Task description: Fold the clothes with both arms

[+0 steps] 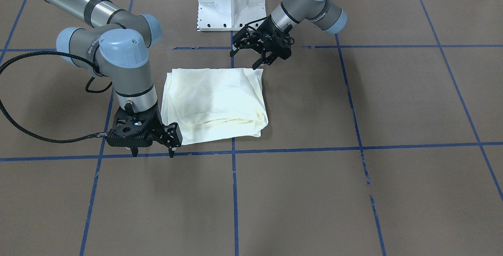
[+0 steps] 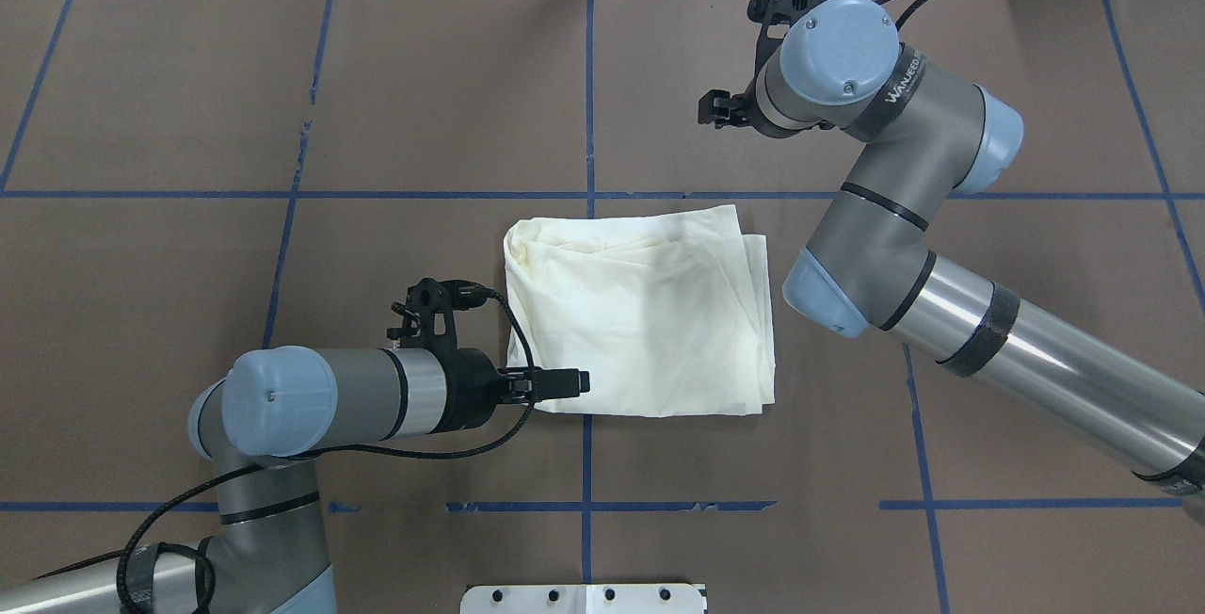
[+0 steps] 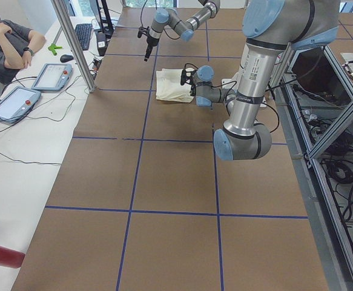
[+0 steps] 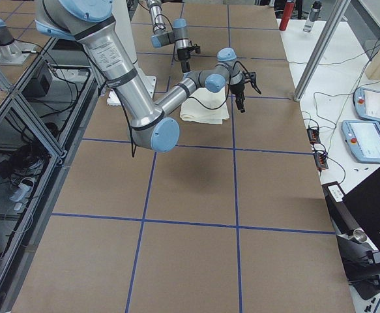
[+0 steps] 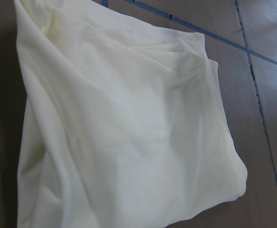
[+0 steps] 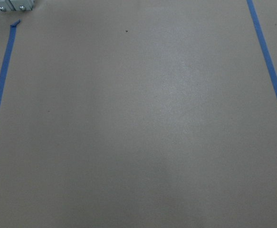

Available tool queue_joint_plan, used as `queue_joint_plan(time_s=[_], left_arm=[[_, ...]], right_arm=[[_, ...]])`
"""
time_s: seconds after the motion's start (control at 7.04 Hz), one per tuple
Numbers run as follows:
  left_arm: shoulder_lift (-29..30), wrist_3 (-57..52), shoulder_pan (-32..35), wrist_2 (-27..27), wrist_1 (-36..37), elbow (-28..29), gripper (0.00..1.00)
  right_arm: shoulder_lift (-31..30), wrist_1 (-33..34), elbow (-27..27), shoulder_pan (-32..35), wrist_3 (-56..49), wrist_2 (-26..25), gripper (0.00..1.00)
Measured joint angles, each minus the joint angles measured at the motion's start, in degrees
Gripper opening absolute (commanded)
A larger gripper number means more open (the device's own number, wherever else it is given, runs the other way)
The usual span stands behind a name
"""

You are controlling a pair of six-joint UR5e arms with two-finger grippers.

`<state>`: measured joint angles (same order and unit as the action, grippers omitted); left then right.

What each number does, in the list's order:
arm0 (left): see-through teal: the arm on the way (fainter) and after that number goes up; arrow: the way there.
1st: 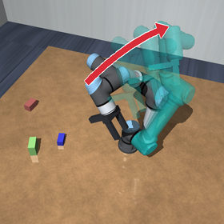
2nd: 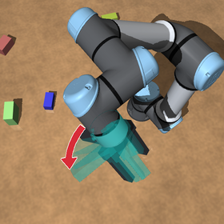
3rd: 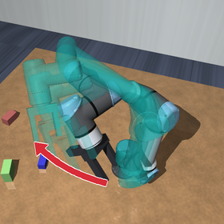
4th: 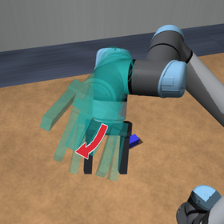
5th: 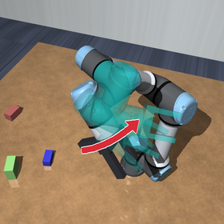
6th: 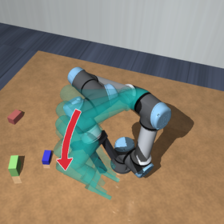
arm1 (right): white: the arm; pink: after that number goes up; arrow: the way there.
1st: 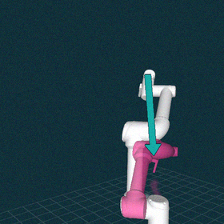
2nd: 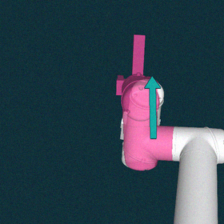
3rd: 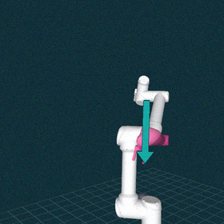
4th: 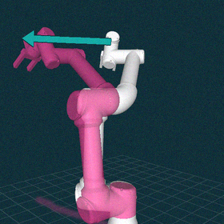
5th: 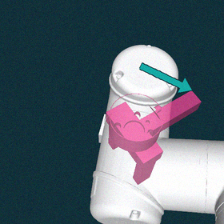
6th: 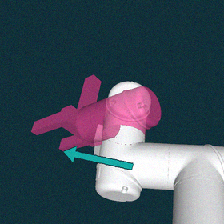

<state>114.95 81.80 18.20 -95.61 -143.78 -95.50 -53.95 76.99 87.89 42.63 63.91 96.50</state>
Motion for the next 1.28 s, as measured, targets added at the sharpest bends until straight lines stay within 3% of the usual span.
queue_joint_plan(time_s=[0.85, 1.28], left_arm=[[-0.15, -0.25, -0.09, 1.46, -0.38, 4.34, 1.0], [-0.44, -0.54, 0.9, 1.0, 4.23, -0.79, 1.0]], right_arm=[[-0.01, 0.03, -0.08, 0.0, -0.42, 0.0, 1.0], [-0.04, 0.05, 0.25, 0.09, -0.61, 1.57, 1.0]])
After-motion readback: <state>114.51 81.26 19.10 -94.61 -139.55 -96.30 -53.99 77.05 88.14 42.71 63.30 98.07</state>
